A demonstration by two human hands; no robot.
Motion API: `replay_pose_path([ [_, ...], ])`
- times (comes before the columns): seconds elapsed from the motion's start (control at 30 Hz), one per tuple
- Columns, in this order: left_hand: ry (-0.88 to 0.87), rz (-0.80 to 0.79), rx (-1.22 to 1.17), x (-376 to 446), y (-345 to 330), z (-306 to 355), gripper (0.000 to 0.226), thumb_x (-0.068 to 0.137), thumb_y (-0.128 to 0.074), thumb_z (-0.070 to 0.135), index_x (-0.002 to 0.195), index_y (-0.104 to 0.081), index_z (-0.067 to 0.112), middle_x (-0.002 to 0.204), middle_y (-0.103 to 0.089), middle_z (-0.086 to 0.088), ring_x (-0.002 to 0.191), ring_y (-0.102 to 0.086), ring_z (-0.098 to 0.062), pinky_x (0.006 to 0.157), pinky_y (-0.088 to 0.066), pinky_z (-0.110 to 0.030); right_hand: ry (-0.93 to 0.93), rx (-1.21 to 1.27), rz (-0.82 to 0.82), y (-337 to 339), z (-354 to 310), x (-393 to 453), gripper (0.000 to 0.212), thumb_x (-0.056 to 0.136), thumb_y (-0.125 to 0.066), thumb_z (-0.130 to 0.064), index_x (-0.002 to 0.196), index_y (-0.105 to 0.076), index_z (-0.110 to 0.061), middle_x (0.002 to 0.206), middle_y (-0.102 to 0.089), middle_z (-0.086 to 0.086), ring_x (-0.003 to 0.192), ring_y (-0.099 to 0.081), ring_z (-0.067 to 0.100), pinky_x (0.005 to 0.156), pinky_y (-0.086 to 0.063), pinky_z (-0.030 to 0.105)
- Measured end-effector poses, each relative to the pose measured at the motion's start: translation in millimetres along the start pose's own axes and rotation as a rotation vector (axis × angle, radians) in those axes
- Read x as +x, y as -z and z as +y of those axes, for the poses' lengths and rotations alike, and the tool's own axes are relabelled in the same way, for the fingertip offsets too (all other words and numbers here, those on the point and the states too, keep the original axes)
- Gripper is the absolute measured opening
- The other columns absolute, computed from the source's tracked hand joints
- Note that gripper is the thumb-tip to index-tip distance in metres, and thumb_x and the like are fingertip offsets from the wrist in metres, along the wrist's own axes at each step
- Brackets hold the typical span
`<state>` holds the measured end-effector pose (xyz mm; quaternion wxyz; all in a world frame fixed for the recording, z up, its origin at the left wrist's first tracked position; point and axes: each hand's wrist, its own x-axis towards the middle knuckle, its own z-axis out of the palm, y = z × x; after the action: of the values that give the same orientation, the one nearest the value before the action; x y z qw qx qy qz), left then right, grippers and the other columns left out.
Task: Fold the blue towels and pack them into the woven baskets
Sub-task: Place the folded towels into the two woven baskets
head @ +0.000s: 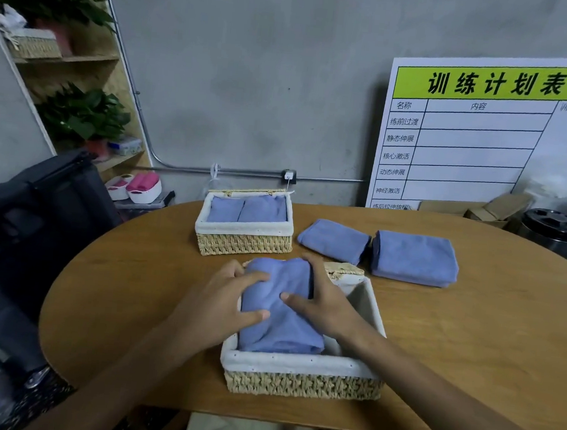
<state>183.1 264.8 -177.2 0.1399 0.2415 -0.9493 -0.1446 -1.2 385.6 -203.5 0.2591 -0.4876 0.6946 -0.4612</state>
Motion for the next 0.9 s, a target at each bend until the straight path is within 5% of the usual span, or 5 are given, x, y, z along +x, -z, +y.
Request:
replay_pose_path([
  [0.23,-0.102,-0.113,0.250,3,-2,-11,0.071,0.073,-0.036,0.077,0.130,-0.060,0.043,0.126,-0.039,0.015,0.115,-0.041,-0.013,0.092,-0.040,-0.037,-0.054,-0.176,-0.138,-4,10,-1,0.101,0.092,-0.069,-0.032,0.158,0.008,-0.022,0.151,-0.044,0.006,0.136,-0.044,0.019,0.090,-0.035,0.014],
  [0.4,-0.066,-0.272,0.402,11,1,-3,0.075,0.078,-0.023,0.078,0.142,-0.046,0.047,0.150,-0.030,0.021,0.126,-0.031,-0.013,0.095,-0.033,-0.035,-0.011,-0.470,-0.196,3,12,0,0.109,0.092,-0.067,-0.041,0.155,0.021,-0.027,0.140,-0.052,0.018,0.124,-0.053,0.030,0.097,-0.043,0.033],
  [0.63,-0.058,-0.465,0.416,27,-9,10,0.049,0.102,-0.045,0.047,0.149,-0.039,0.037,0.156,-0.024,0.010,0.123,-0.047,-0.023,0.095,-0.043,-0.035,0.313,-0.951,-0.150,42,-3,-4,0.066,0.090,-0.067,-0.042,0.147,-0.034,-0.030,0.132,-0.043,-0.002,0.107,-0.060,0.027,0.075,-0.042,0.035],
  [0.8,-0.082,-0.349,0.550,27,-3,16,0.053,0.094,-0.055,0.053,0.143,-0.044,0.036,0.152,-0.030,0.011,0.114,-0.055,-0.022,0.090,-0.048,-0.038,0.249,-0.868,-0.383,40,5,2,0.062,0.087,-0.072,-0.036,0.143,-0.050,-0.022,0.145,-0.038,0.005,0.126,-0.049,0.028,0.105,-0.040,0.037],
  [0.9,-0.116,-0.383,0.602,25,-3,15,0.063,0.088,-0.055,0.066,0.144,-0.043,0.039,0.151,-0.030,0.014,0.120,-0.049,-0.022,0.094,-0.041,-0.039,0.175,-0.820,-0.431,33,9,5,0.057,0.088,-0.072,-0.036,0.138,-0.054,-0.017,0.134,-0.046,0.008,0.122,-0.049,0.028,0.104,-0.041,0.040],
])
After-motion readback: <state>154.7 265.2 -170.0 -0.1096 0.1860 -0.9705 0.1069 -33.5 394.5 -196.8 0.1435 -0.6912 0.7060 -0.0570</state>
